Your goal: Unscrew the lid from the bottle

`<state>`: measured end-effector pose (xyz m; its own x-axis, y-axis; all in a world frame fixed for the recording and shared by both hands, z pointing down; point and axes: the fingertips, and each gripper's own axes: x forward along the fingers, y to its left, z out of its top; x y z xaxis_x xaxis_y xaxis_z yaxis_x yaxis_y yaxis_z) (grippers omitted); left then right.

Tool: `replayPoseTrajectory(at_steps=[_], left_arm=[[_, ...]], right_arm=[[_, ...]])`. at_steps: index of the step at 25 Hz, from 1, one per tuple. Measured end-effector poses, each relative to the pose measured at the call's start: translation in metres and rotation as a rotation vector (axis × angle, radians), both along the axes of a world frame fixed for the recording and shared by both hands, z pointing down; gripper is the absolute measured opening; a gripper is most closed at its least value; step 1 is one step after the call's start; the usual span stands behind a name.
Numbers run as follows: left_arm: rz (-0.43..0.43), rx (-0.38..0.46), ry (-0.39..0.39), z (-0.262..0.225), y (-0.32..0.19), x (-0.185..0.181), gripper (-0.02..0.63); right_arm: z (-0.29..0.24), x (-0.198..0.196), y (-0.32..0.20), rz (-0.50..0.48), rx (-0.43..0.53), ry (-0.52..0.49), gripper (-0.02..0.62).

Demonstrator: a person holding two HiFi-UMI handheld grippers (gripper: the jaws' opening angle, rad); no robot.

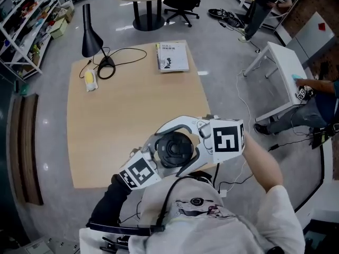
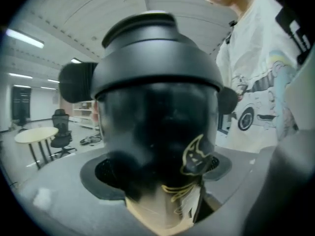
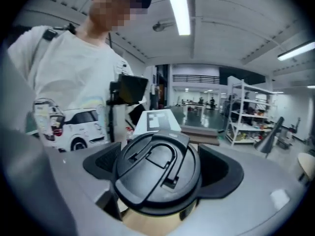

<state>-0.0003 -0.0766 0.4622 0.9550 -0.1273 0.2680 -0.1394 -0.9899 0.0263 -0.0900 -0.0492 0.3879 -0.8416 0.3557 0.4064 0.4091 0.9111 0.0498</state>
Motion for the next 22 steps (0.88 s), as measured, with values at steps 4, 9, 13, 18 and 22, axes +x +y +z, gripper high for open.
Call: replayPoseTrajectory(at_steps=[4, 9, 13, 18, 22], left_arm=[[0.178, -0.05, 0.051, -0.008, 0.026, 0.011, 0.425], [0.106, -0.058, 0.068, -0.005, 0.012, 0.006, 0.426], [-0.23, -0.096, 0.15, -0.006, -0.046, -0.031, 0.426], [-0.825, -0.071, 0.151, 0.009, -0.107, -0.148, 0.425], [-1.079, 0.004, 0.104, 0.004, -0.124, -0.214, 0.425]], right_arm=[[-0.02, 0.007, 0.019, -0.179, -0.028, -0.012, 0.489], [-0.042, 0.006, -0.01, -0.058, 0.02, -0.069, 0.489], [-0.06, 0.036, -0.1, 0.519, 0.063, -0.27, 0.489], [-0.013, 0.099, -0.164, 1.082, -0.027, -0.394, 0.489], [0.02, 0.111, -0.173, 1.277, -0.044, -0.407, 0.489]])
